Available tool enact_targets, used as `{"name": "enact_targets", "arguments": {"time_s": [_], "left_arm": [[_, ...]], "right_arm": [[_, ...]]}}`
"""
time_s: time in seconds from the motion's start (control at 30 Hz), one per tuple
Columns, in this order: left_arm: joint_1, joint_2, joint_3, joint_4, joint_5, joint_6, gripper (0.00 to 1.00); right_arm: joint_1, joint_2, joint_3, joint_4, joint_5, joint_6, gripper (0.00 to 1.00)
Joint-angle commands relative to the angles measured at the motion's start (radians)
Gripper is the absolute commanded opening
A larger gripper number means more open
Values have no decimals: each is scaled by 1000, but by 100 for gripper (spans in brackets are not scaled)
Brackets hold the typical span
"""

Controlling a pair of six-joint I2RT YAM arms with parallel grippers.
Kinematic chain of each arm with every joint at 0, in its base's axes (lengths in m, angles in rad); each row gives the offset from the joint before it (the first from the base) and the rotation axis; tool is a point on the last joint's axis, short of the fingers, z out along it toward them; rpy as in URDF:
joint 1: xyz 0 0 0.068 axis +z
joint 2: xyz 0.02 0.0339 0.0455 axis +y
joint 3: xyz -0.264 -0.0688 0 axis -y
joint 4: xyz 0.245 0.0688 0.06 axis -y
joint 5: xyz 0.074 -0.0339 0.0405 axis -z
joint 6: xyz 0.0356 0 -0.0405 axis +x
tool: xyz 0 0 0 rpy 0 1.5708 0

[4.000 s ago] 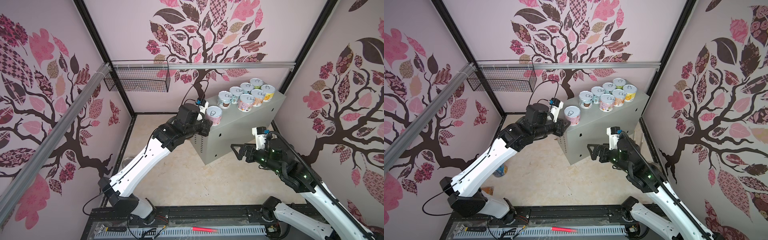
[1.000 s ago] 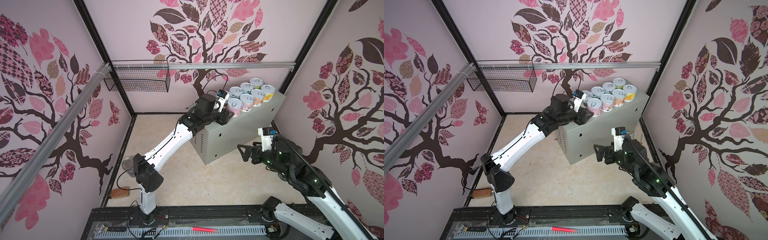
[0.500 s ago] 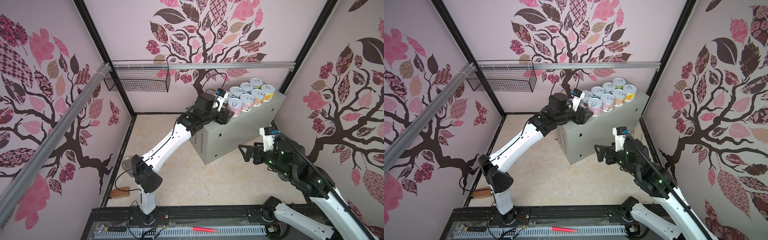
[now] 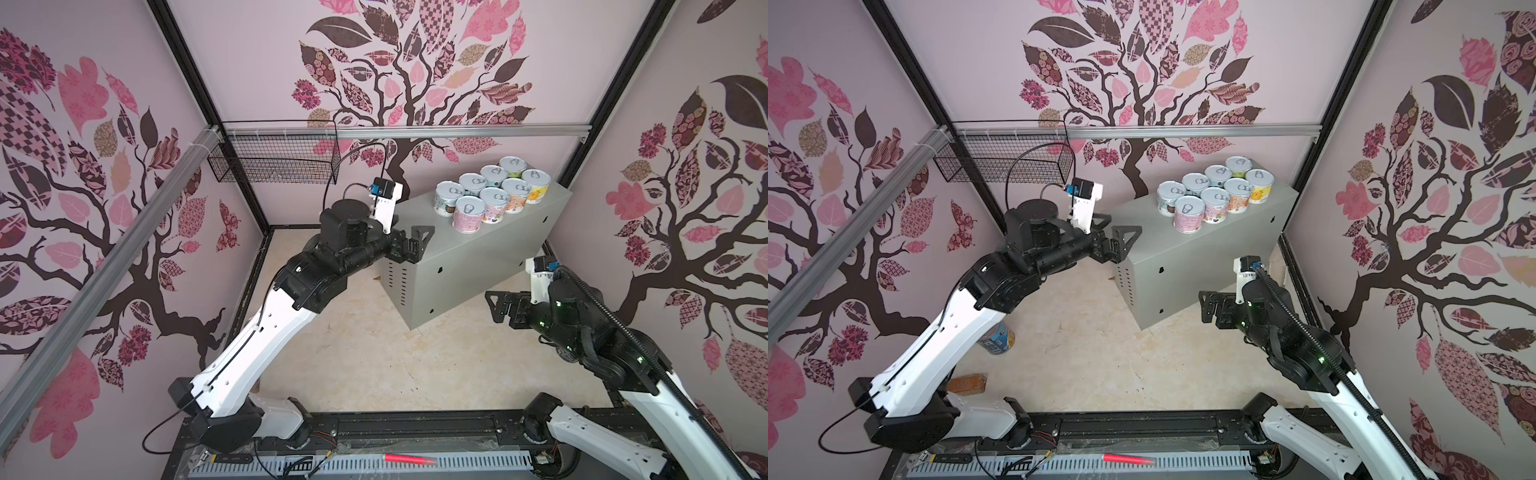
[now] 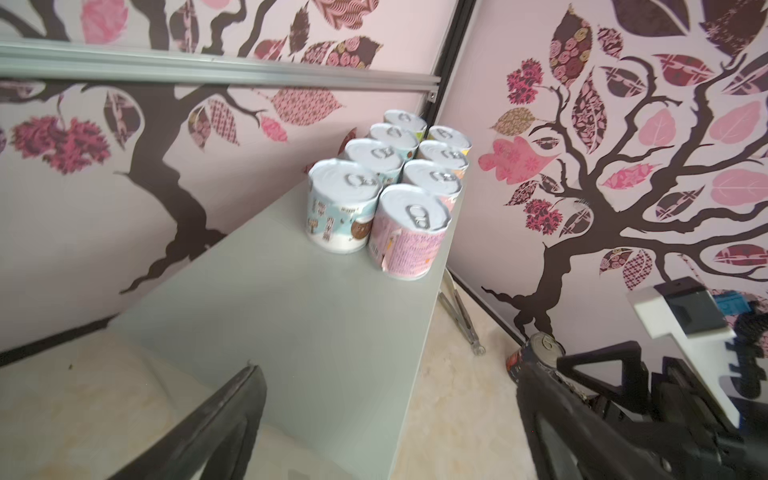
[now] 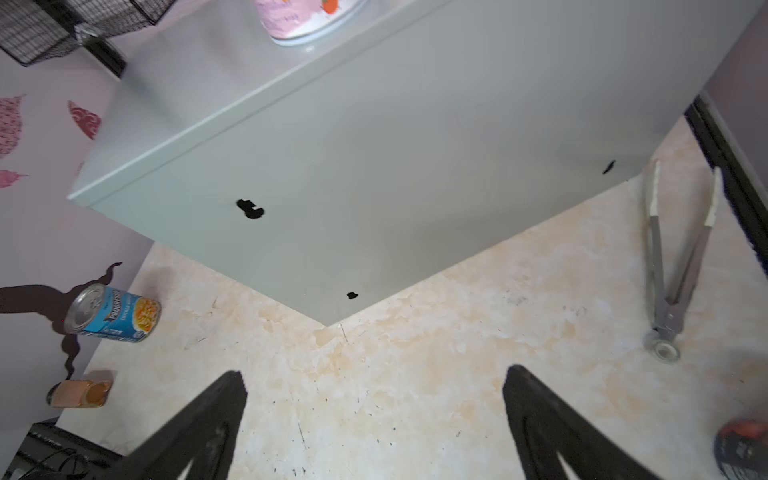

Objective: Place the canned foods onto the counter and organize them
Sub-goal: 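Open the left gripper and release the pink-label can beside the cluster, then withdraw the left gripper toward the robot while the right gripper moves toward the red-label can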

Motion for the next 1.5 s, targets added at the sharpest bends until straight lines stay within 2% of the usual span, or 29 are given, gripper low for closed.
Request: {"name": "enact_targets", "arguments": {"time_s": [0.0, 0.17, 0.27, 0.43, 0.63, 0.8, 0.9, 1.07, 1.2, 1.33, 1.47], "left_arm": [[-2, -72, -101, -95, -64, -57, 98], [-1, -206, -253, -194, -114, -143, 98], [-1, -272, -343, -247, -94, -178, 98], [-1, -360, -447, -322, -67, -198, 98], [0, -428, -524, -405, -95, -205, 98], [0, -420, -580, -463, -146, -218, 98], [1, -429, -638, -451, -178, -219, 98], [0, -460, -721, -384, -129, -232, 98], [0, -459, -757, -358, -126, -228, 98], [1, -458, -796, -323, -89, -219, 98], [11, -460, -811, -293, -64, -204, 98]], "right_arm": [[3, -3, -30, -77, 95, 72, 100], [2, -26, -100, -90, 155, 152, 100], [-20, -38, -143, -94, 160, 193, 100], [-91, -23, -199, -123, 171, 240, 100], [-131, 3, -217, -154, 266, 305, 100], [-307, 4, -235, -116, 205, 247, 100], [-465, 17, -239, -90, 134, 183, 100], [-723, 56, -241, -51, 34, 92, 100], [-755, 107, -228, -35, 106, 113, 100], [-902, 146, -221, 4, 59, 113, 100], [-975, 193, -199, 13, 101, 107, 100]]}}
